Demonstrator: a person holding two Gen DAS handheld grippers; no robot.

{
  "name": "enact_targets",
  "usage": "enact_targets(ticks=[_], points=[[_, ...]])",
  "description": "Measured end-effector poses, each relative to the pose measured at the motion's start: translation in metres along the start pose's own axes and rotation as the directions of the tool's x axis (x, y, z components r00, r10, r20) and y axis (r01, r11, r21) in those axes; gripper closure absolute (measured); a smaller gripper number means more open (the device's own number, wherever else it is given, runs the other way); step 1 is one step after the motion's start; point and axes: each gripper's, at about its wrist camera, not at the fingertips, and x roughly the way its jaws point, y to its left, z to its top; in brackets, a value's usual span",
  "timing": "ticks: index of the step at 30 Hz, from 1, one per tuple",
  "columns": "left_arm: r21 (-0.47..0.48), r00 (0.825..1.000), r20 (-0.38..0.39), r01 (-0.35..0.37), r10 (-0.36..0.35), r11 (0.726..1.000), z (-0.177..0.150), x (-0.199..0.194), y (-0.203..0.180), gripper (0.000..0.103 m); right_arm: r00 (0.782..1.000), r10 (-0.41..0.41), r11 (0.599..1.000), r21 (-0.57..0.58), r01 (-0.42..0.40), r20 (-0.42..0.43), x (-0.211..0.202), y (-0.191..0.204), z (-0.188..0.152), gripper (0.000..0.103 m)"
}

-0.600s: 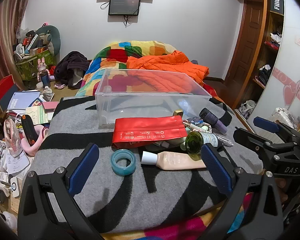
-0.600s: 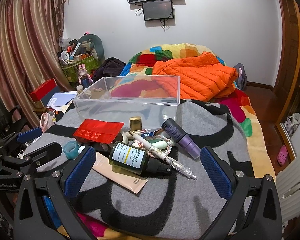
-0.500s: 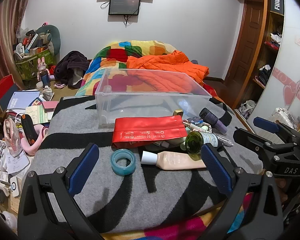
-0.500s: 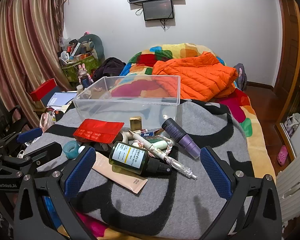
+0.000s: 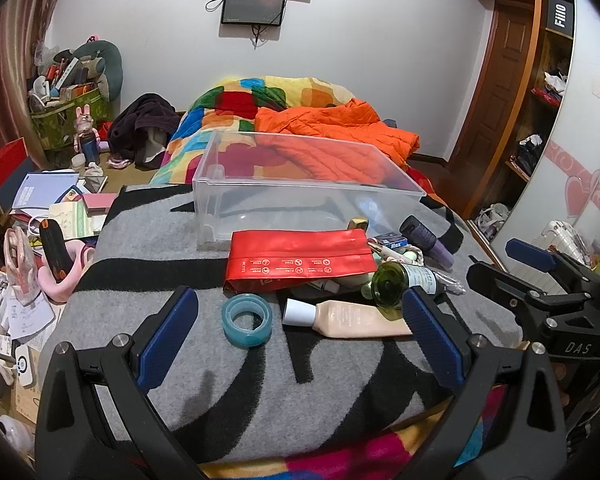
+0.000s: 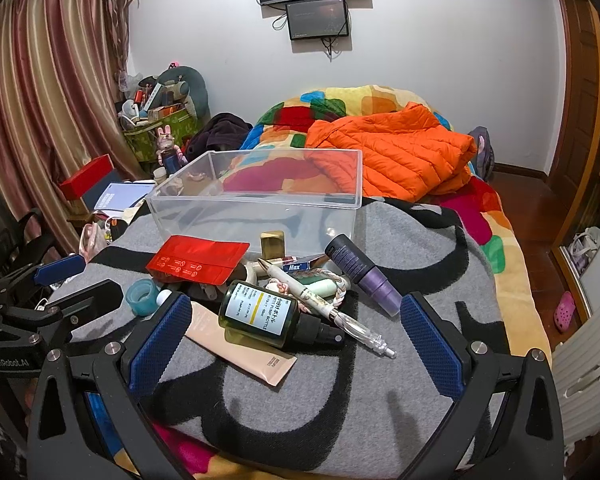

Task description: Organize objects

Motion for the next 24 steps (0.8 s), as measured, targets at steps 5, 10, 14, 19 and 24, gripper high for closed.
enact_targets(ticks=[5,10,14,19,24], points=[[0.003,1.000,0.000,-0.003,0.003,1.000,0.000,-0.001,0.000,0.000,1.000,0.000,1.000,0.001,0.000,0.001,0.000,0.000,0.000,0.000],[0.003,1.000,-0.001,0.000,0.000,1.000,0.000,-0.001,0.001,0.000,1.000,-0.001,1.000,0.005,0.001,-0.001,0.001,0.000,-0.001,0.000],[0.006,1.000,-0.001,0.003,-0.003,1.000,0.000,-0.001,0.001,0.000,1.000,-0.004,1.000,-0.002,0.004,0.005,0.000,-0.001,0.000,0.000],[0.009,1.000,-0.003,0.009,-0.009,1.000,-0.001,0.001,0.002,0.000,1.000,-0.016,0.999,-0.031,0.017,0.014,0.000,-0.005,0.004,0.000],[0.003,1.000,-0.024,0.015,-0.015,1.000,-0.001,0.007,0.008,0.021,1.000,0.016,0.998,-0.053,-0.016,-0.008,0.006,-0.013,0.009,0.000]])
